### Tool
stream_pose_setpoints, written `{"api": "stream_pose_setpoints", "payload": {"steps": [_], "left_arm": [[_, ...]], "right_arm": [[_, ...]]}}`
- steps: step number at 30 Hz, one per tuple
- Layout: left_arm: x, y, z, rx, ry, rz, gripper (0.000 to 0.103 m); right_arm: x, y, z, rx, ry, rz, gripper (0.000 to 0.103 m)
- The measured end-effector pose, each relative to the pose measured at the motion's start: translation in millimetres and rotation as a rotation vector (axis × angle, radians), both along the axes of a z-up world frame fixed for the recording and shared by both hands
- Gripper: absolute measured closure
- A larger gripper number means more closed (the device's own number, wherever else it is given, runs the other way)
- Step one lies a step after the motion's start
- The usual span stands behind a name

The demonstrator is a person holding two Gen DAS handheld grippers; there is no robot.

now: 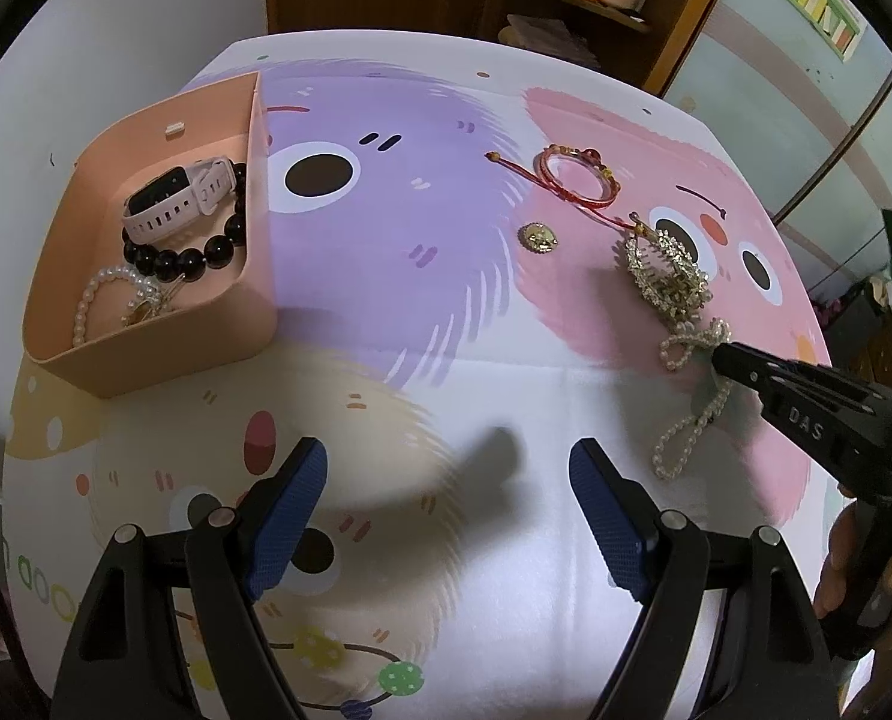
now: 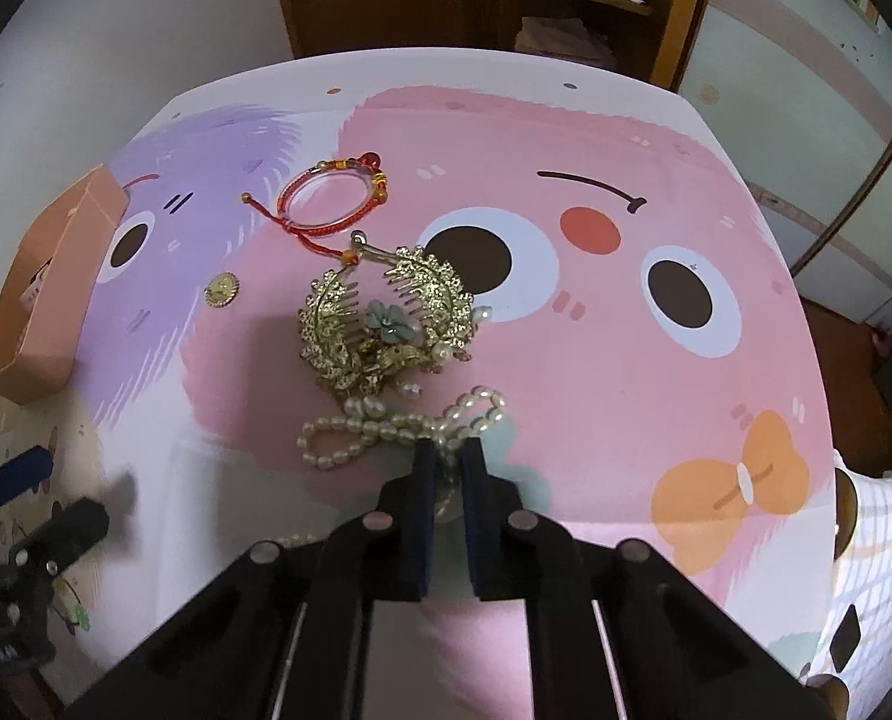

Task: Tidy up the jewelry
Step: 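Lower the right tool onto the pearl necklace and close its fingers, then lift the pearl necklace with the right tool while the left moves to the gold hair comb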

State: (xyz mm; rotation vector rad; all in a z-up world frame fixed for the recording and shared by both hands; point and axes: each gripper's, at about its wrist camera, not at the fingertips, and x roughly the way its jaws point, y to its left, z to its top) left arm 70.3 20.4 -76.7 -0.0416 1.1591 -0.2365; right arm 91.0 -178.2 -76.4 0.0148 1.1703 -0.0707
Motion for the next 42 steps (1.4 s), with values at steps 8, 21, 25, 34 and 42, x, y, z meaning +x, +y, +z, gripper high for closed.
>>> {"api": "stream_pose_setpoints", "payload": {"steps": [8,21,25,34,42], "left_arm": [[6,1,2,0.007,-0.009,0.003,0.021],[13,-7,10,0.022,-0.027,-0.012,0.021],[13,-8,9,0.027,-0.024,-0.013,0.021],[14,-12,9,0.028,-0.025,-0.022,0.021],[14,-13,9,0.030,-0.024,-0.025,0.021]], "right_arm": [[-16,-14,14,0.137,-0.073,0.008,0.098],[-35,-25,29,0.186,-0.116,0.003,0.098],[-33,-28,16,0.175,-0.064,-0.002,0.098],[-37,-30,6,0.145,-0.011,-0.013,0.098],[-35,-28,7,0.143,0.022,-0.025,0.097]]}}
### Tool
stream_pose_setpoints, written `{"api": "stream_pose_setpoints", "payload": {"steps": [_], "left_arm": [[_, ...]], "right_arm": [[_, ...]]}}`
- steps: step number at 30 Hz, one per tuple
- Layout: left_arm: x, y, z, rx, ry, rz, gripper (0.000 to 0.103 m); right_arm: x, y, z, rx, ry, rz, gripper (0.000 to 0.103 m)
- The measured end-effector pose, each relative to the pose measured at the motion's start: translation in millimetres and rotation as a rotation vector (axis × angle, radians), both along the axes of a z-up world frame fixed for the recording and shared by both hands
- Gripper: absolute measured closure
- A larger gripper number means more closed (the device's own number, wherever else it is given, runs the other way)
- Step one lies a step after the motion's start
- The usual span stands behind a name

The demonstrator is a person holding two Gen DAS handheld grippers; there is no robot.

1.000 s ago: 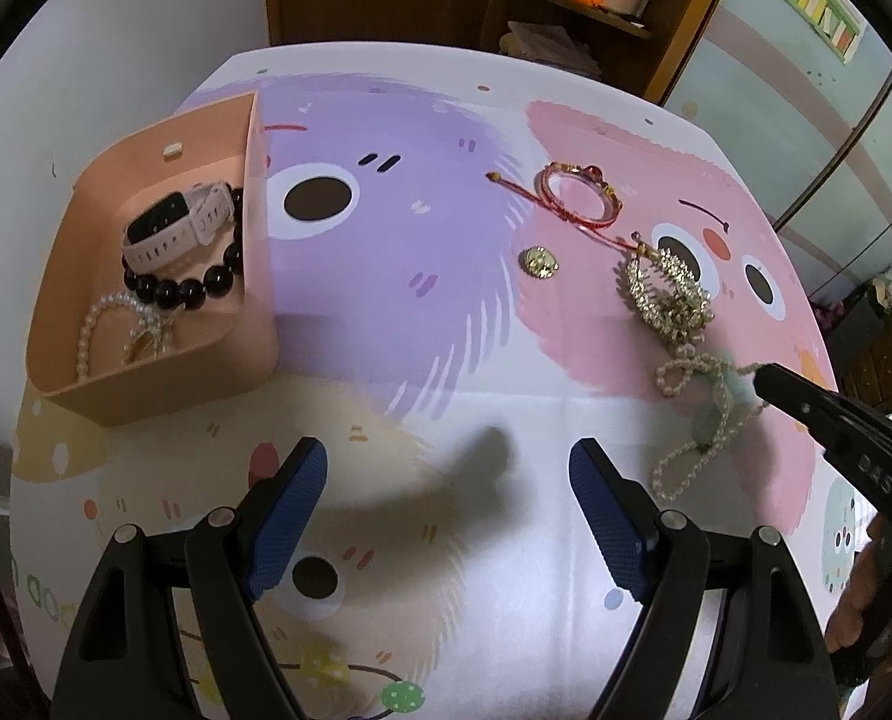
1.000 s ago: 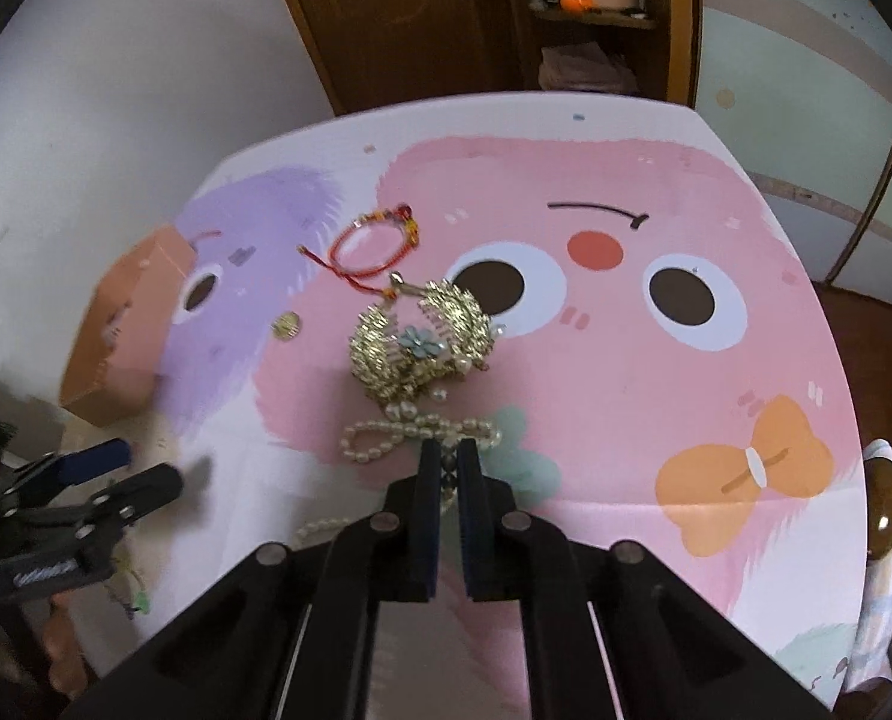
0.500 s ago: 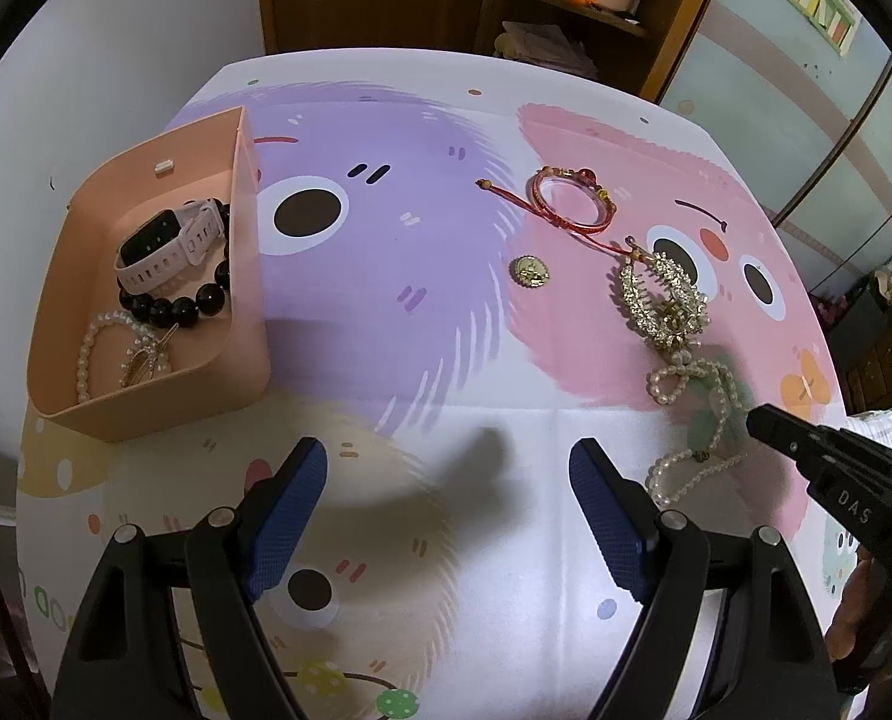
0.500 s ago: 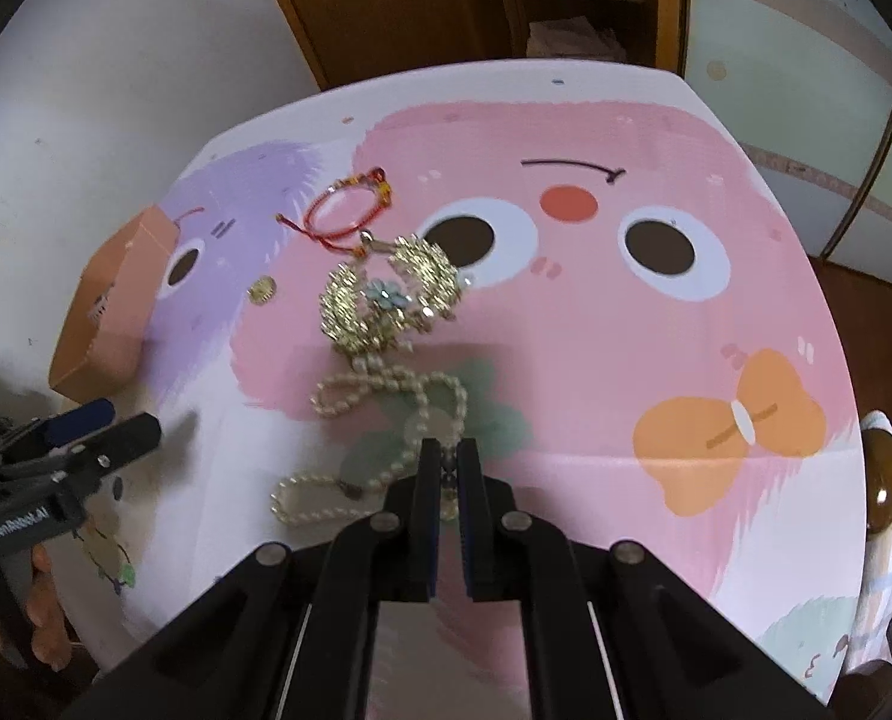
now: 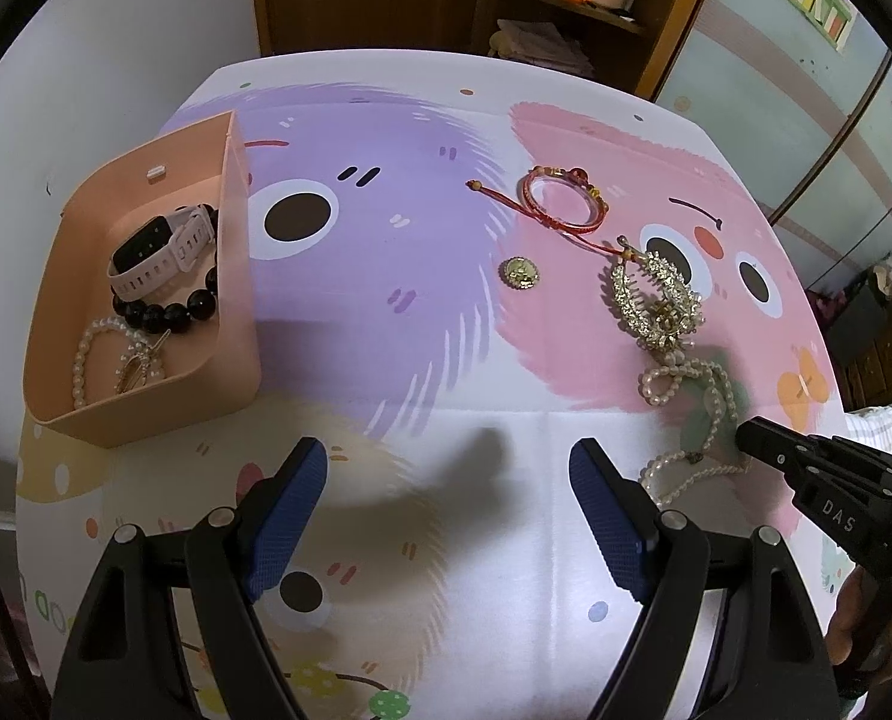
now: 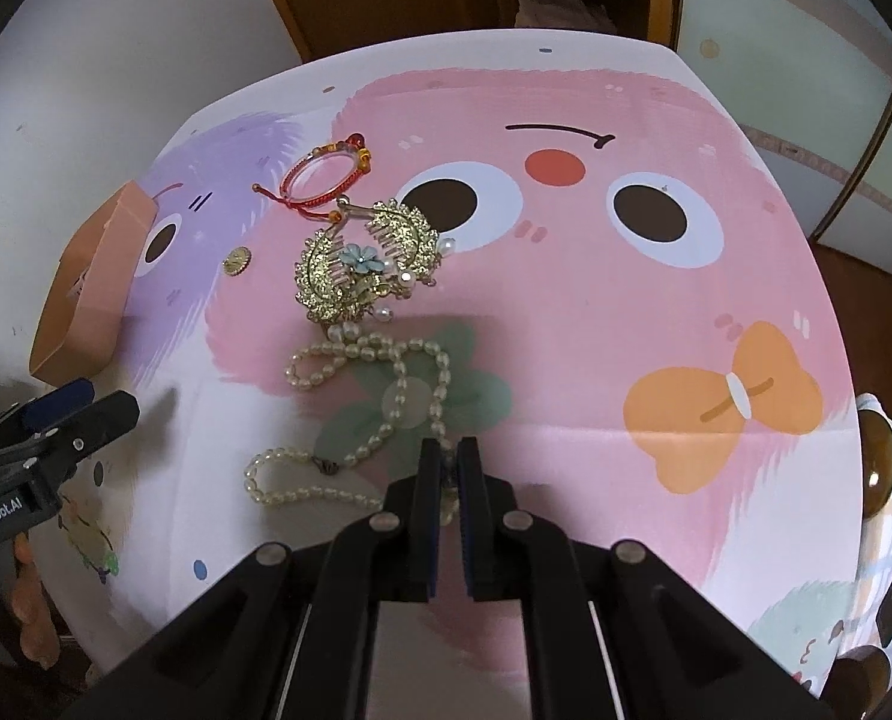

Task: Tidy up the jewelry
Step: 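Lift the pearl necklace with the right tool while the left moves to the gold hair comb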

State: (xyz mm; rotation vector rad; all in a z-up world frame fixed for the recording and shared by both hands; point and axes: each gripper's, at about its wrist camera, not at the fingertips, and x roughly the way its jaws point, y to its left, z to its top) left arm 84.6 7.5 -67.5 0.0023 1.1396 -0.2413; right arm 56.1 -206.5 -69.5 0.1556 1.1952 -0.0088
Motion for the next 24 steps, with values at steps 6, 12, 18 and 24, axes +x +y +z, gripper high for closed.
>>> {"api": "stream_pose_setpoints", "payload": {"steps": [6,12,18,24], "left_arm": [[1,-1,2,-0.001,0.001,0.001,0.021],[6,-3,6,0.000,0.002,0.008,0.021],[18,-5,12,-0.005,0.002,0.014,0.021],[38,-14,13,-0.042,0.039,-0.010,0.021]], "right_arm": [[2,7,1,0.005,0.032,0.018,0.082],[0,19,1,-0.056,0.044,0.069,0.080],[3,24,0,-0.124,0.064,0.098,0.099],[-7,20,19,-0.116,-0.036,0.077,0.099]]}}
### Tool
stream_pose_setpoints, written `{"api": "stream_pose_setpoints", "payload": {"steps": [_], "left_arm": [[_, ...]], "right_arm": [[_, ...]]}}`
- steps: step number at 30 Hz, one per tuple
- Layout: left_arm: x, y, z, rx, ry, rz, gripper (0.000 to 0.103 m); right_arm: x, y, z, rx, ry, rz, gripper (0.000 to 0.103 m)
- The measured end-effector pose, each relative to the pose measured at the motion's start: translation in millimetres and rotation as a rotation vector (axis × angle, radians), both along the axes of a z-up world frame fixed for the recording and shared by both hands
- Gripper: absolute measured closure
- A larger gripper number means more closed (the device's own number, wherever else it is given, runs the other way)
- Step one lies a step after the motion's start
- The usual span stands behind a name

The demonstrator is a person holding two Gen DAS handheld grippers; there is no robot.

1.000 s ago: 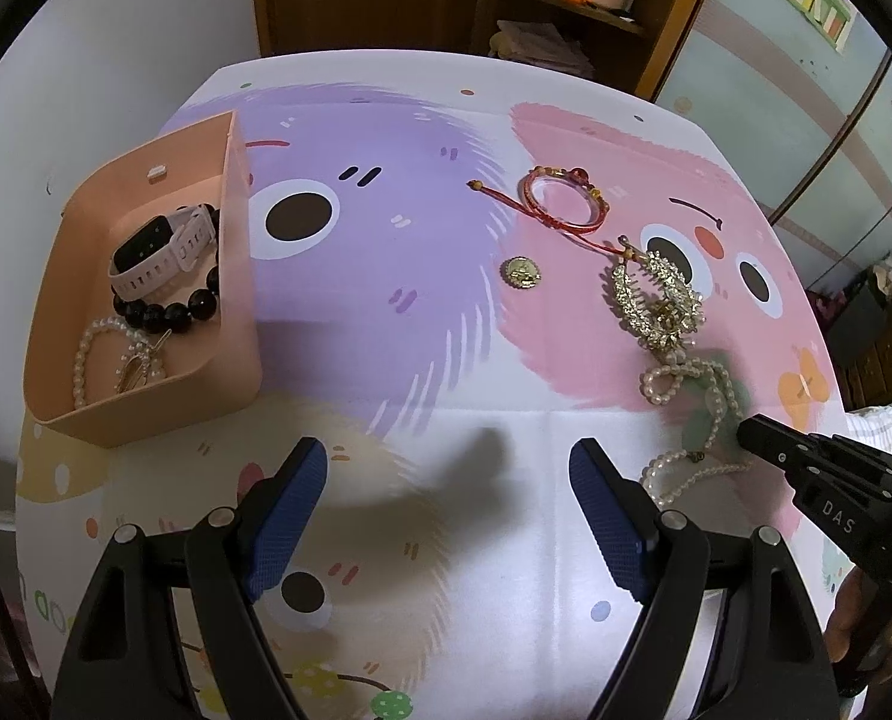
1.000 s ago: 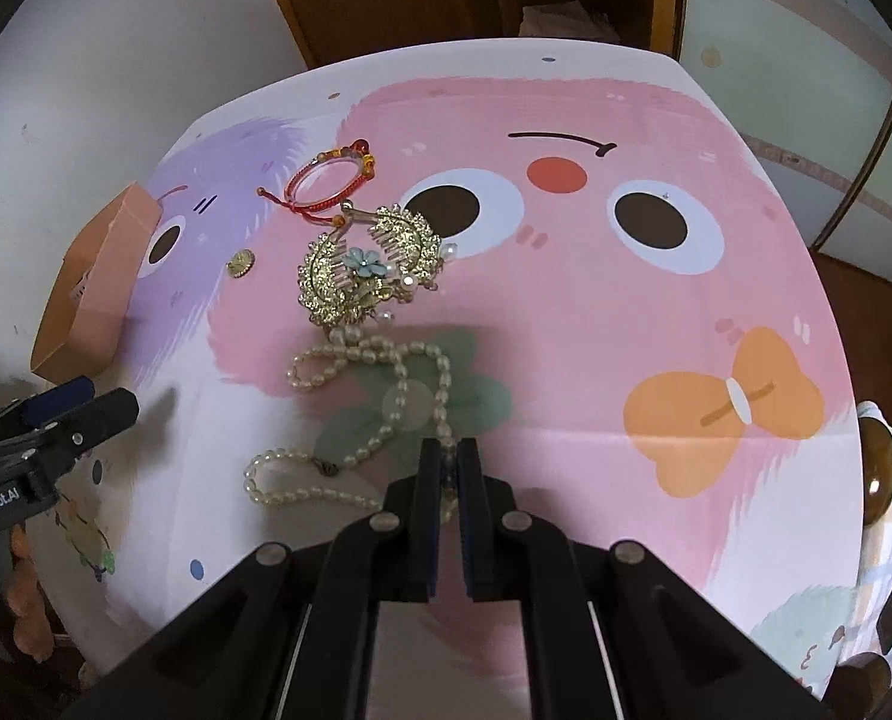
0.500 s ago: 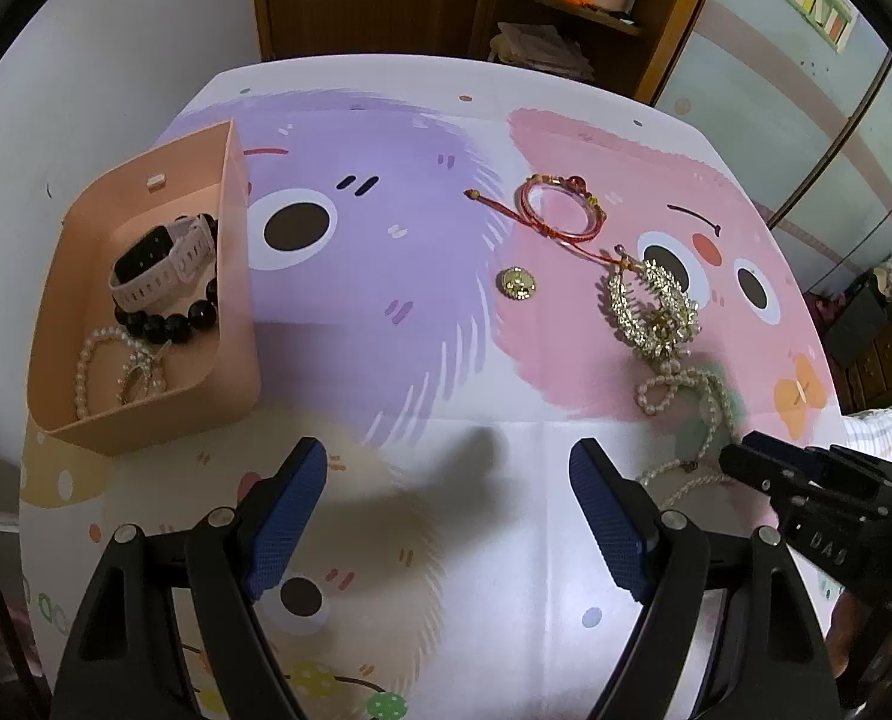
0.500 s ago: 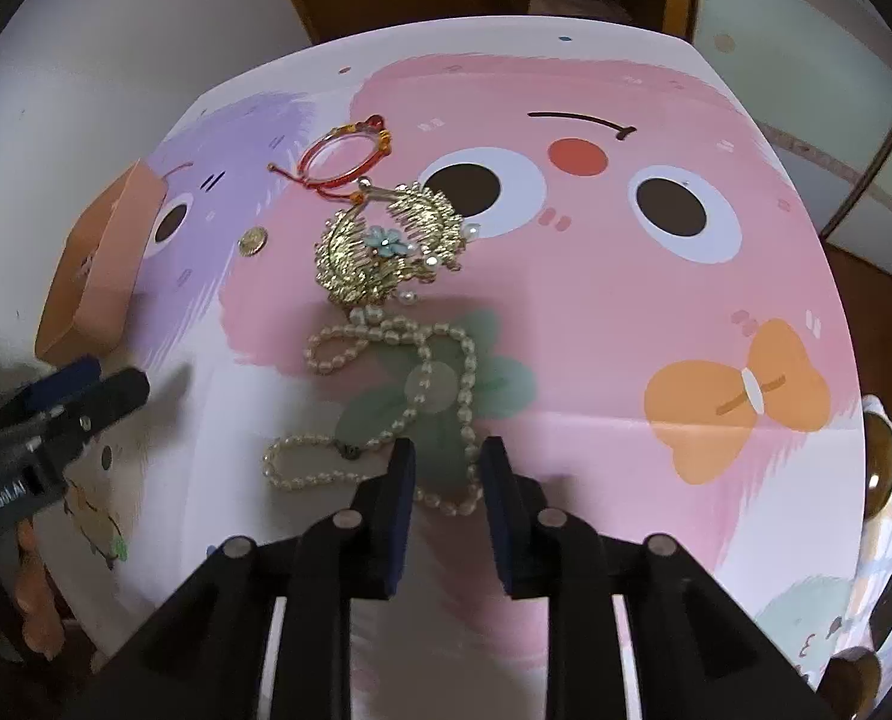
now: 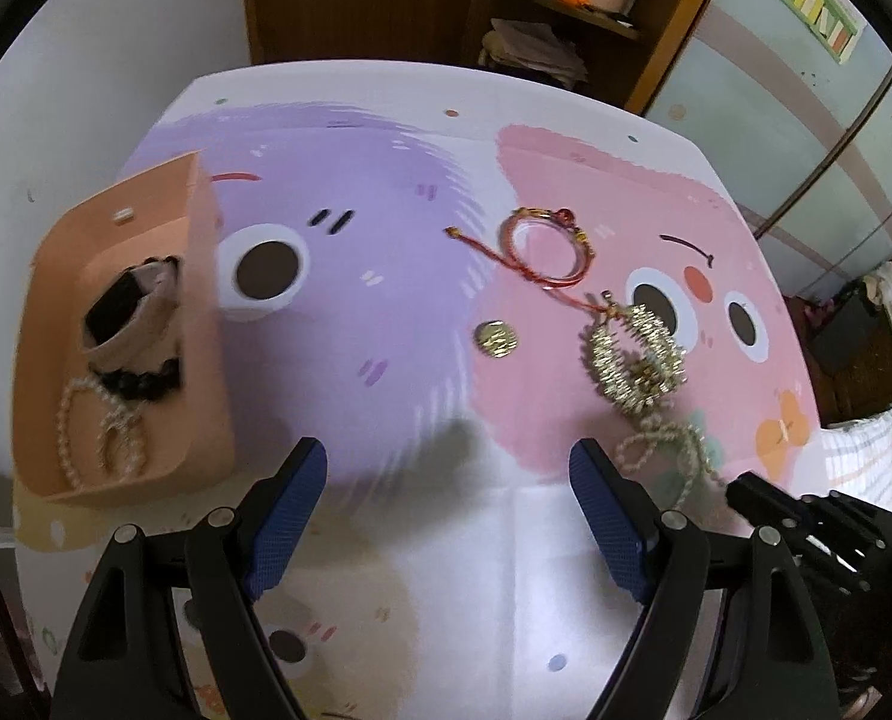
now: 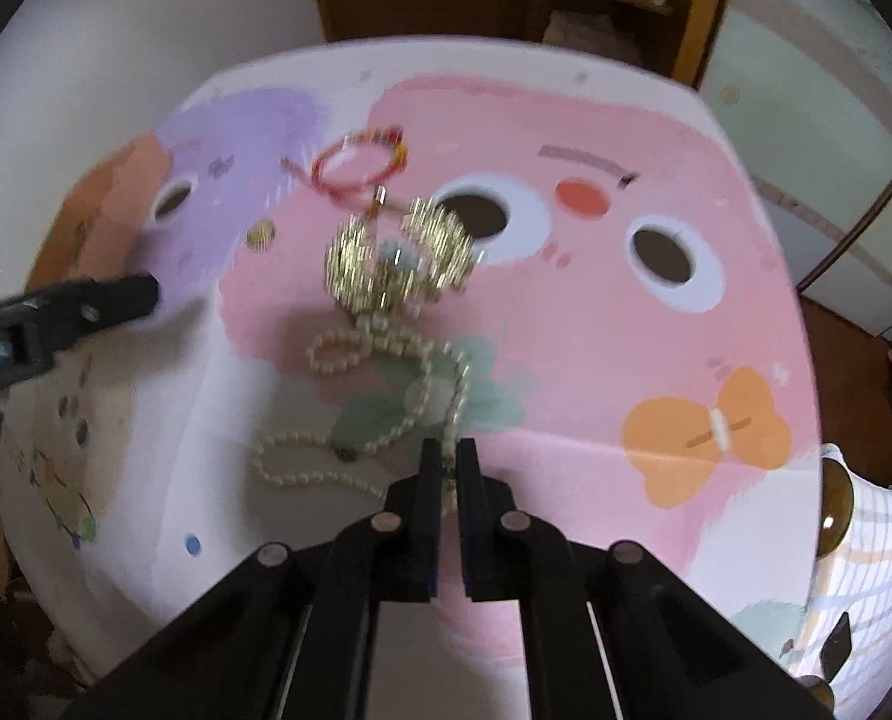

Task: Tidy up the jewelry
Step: 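Lift the pearl necklace with the right tool while the left moves to the gold hair comb, then close the left tool on the gold leaf hair comb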

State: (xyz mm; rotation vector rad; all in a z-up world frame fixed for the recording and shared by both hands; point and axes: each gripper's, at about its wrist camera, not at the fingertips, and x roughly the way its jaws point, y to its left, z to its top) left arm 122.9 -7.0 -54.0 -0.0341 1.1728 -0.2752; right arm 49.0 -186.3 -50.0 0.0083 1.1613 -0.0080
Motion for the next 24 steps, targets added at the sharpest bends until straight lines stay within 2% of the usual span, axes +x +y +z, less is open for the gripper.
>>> {"api": "stream_pose_setpoints", "payload": {"steps": [5,8,13,18,24], "left_arm": [[17,-17,-4,-0.078,0.047,-0.025,0.021],[23,-32,-4,-0.083,0.047,-0.052,0.021],[27,-62,-3,-0.066,0.036,-0.124,0.021],[29,-94,-7,0.015,-0.006,-0.204,0.022],[38,-114,-18,0.047,0.013,-0.227,0.022]], "right_arm": [[-8,-10,34,-0.018,-0.135,-0.038,0.099],[-10,-20,49,0.004,-0.184,-0.066,0.099],[-12,-33,64,0.000,-0.227,-0.100,0.099],[-17,-49,76,0.030,-0.267,-0.132,0.099],[-22,-58,67,0.061,-0.256,-0.141,0.099]]}}
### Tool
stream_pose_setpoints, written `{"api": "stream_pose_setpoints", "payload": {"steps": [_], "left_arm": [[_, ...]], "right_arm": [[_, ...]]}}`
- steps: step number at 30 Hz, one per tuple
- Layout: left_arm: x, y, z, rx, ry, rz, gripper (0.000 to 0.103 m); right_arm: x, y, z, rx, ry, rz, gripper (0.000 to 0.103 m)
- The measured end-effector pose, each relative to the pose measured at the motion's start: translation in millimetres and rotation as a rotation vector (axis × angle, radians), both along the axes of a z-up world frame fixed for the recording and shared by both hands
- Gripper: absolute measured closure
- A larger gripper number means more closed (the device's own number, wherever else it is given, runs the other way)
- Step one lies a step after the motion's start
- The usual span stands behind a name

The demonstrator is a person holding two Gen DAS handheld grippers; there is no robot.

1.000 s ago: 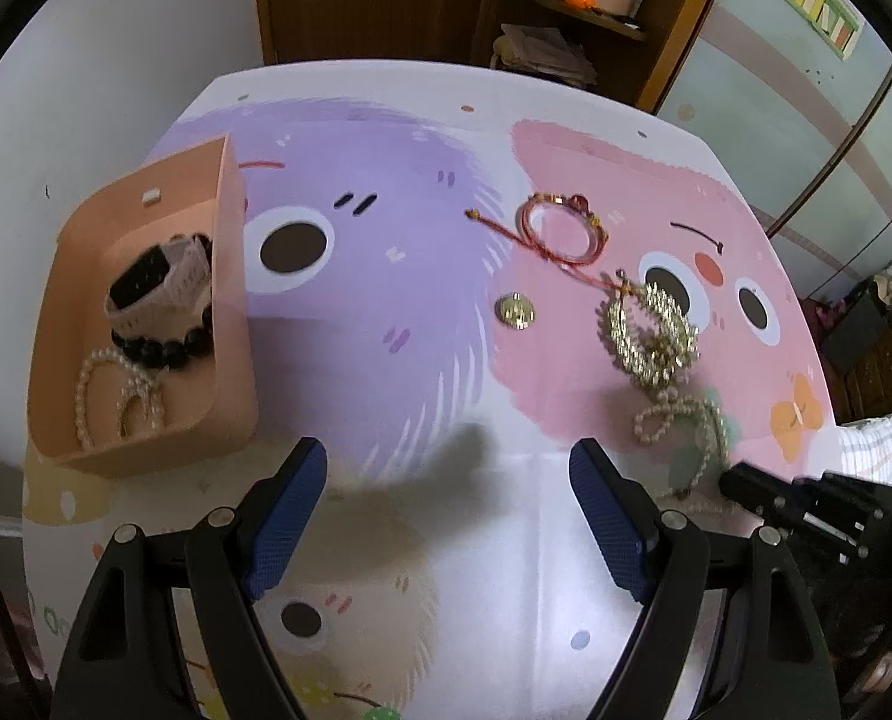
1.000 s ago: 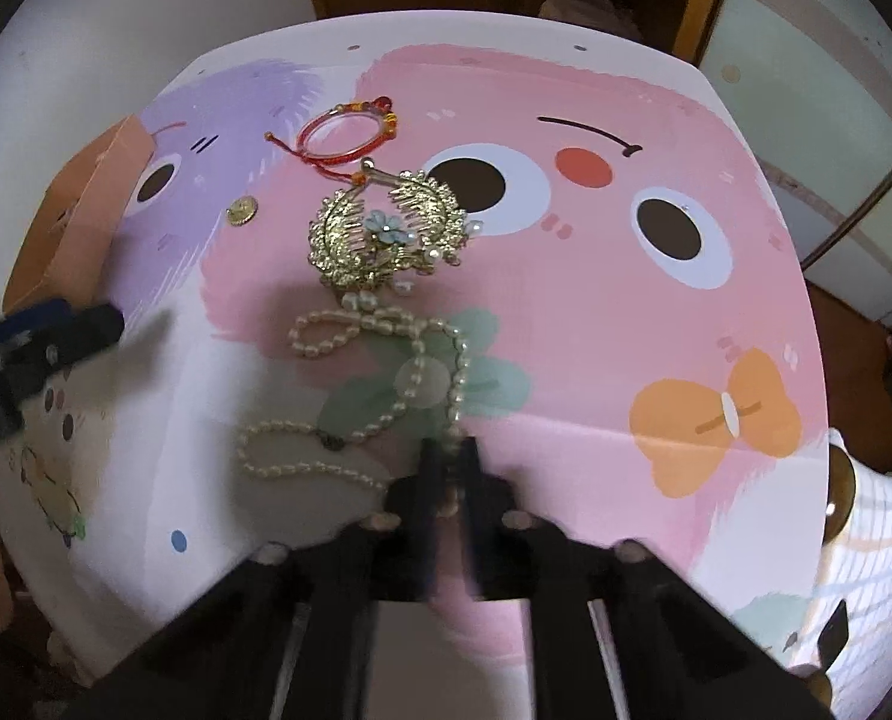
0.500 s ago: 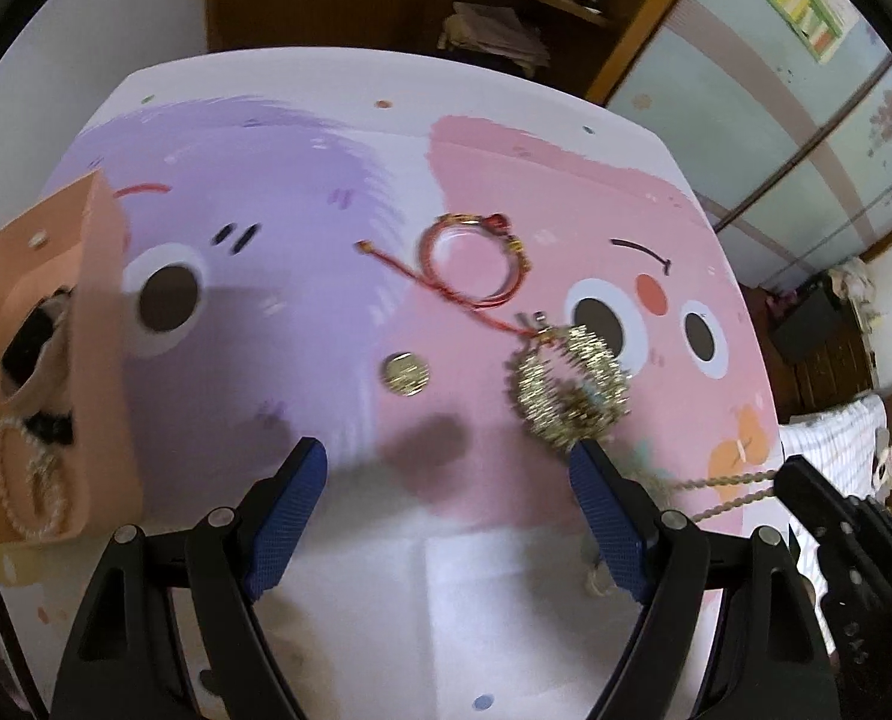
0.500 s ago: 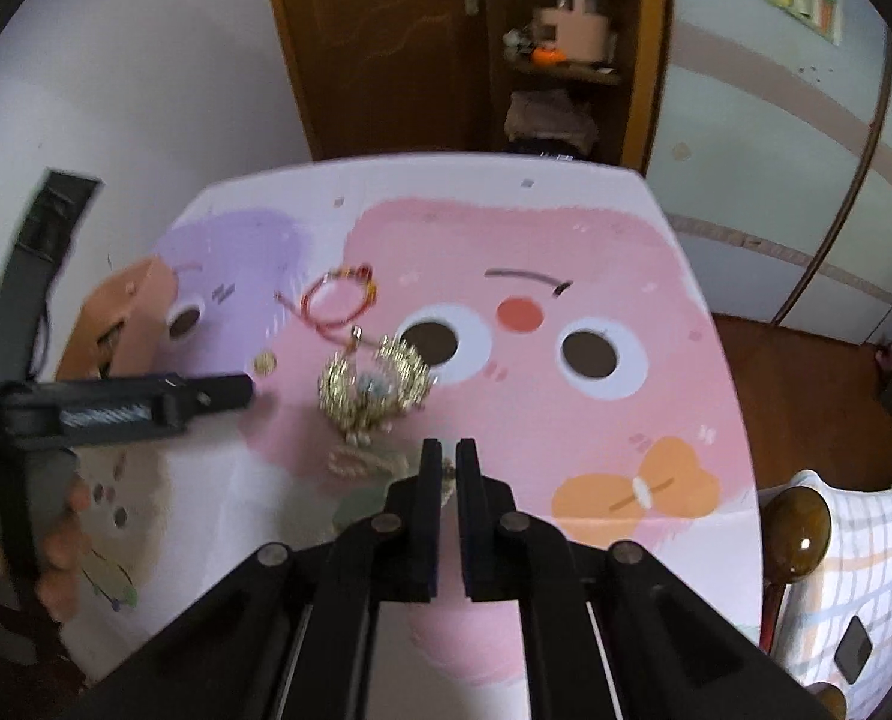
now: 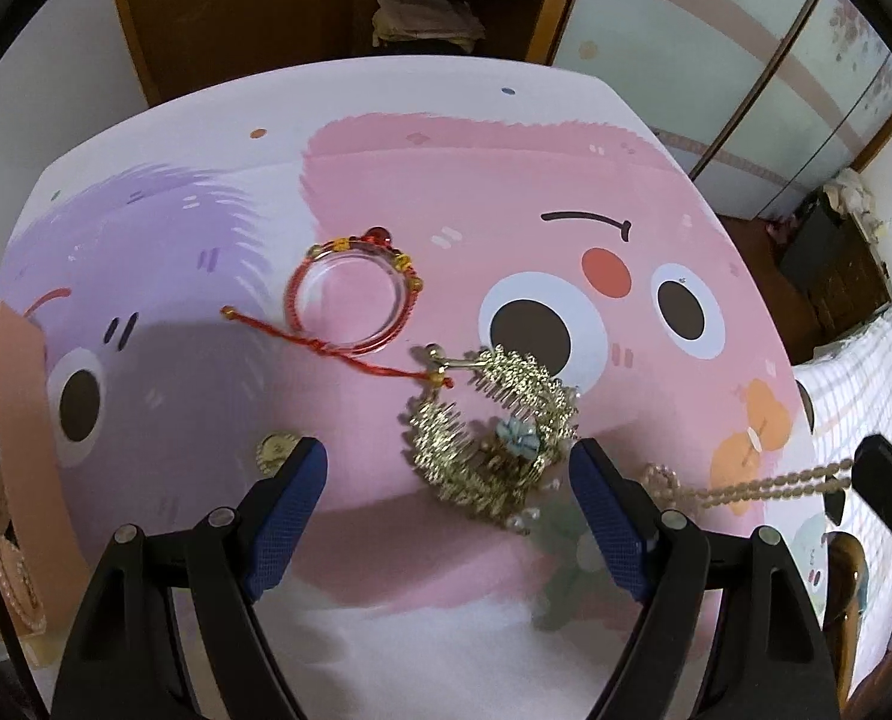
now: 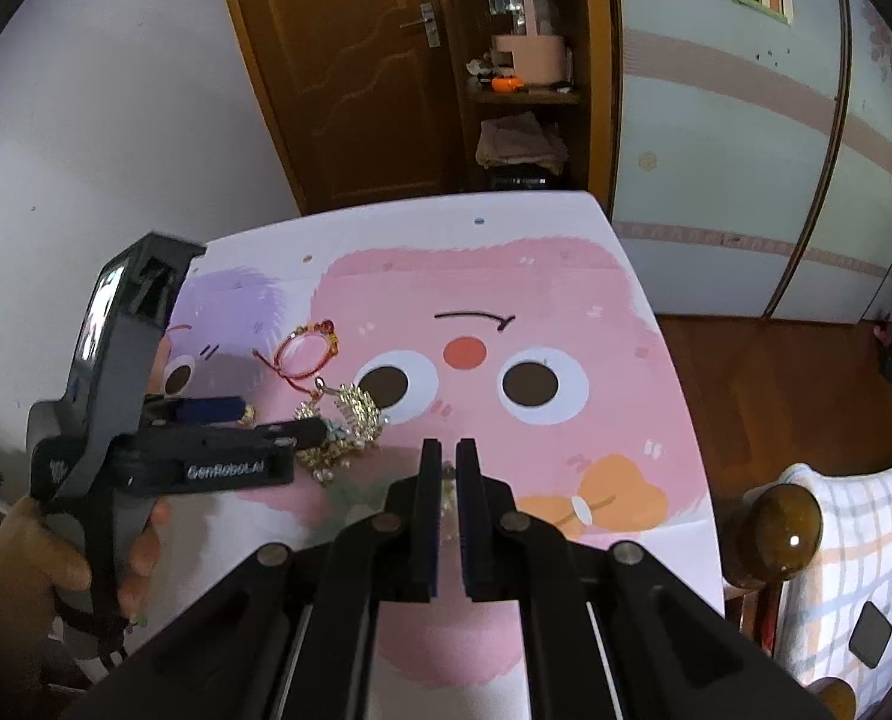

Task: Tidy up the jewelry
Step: 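Close the left tool on the gold leaf hair comb, then lift the hair comb with the left tool while the right holds the necklace up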

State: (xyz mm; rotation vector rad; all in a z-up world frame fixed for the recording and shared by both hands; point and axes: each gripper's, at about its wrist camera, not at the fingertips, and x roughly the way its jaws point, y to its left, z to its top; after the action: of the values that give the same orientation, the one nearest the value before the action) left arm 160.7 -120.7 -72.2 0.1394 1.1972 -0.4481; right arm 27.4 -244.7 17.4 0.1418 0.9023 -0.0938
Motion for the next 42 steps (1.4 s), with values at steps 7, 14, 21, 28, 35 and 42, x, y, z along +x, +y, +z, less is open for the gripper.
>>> {"api": "stream_pose_setpoints", "payload": {"steps": [7,14,21,28,35,42], "left_arm": [[1,-20,-11,0.043,0.004,-0.056,0.038],[3,-25,-12,0.055,-0.016,-0.069,0.066],[-1,-23,-7,0.059,-0.007,-0.060,0.100],[-6,-10,11,0.010,0.003,-0.037,0.100],[-10,-14,12,0.027,-0.001,-0.053,0.080],[-10,-29,3,0.065,0.007,-0.095,0.080]], "right_arm": [[-1,-12,-13,0.035,0.019,-0.011,0.099],[0,-15,-21,0.060,0.034,-0.005,0.099],[0,-20,-25,0.078,0.035,-0.007,0.099],[-2,-21,-24,0.083,0.027,0.003,0.099],[-2,-18,-25,0.083,0.023,0.006,0.099],[-2,-21,-28,0.089,0.033,-0.004,0.099]]}}
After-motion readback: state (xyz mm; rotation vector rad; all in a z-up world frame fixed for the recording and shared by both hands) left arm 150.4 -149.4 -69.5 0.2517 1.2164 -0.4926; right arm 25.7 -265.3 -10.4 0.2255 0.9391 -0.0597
